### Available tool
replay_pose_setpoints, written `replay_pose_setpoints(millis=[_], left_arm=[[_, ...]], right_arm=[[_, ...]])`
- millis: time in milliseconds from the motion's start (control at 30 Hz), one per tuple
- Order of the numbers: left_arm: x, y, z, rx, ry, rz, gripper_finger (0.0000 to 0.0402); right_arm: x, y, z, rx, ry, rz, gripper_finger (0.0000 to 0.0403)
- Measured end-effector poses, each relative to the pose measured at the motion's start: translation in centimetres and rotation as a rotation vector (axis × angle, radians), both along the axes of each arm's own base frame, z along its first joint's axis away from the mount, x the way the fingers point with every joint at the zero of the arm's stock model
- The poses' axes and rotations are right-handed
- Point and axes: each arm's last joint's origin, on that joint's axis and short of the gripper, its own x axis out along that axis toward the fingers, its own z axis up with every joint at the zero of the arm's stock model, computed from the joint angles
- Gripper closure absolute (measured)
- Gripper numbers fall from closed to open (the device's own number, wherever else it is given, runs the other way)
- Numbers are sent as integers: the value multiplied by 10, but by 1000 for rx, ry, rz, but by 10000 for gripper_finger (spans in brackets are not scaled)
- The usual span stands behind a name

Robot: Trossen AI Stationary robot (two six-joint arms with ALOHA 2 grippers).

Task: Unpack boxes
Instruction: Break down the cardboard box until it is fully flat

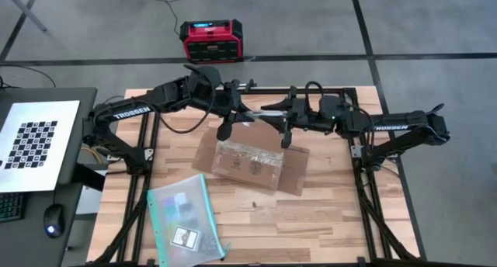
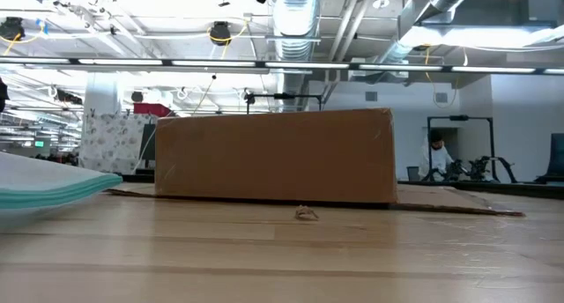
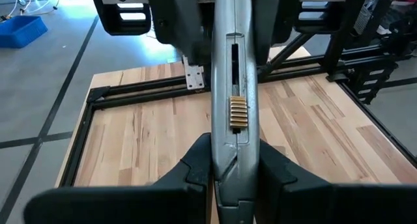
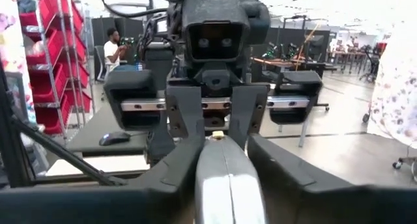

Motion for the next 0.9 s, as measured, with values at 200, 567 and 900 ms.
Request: replay_pose_setpoints(millis=[200,567,900], left_arm=[[0,1,-1,-6,11,15,352],[-19,7,-28,62,365,211,234],[-43,25,-121,13,691,152,244]], right_arm=[[0,-2,-3,-19,32,-5,332],[-4,-17,-17,60,231,-78,332],[19,-18,-53,140,377,-58,332]])
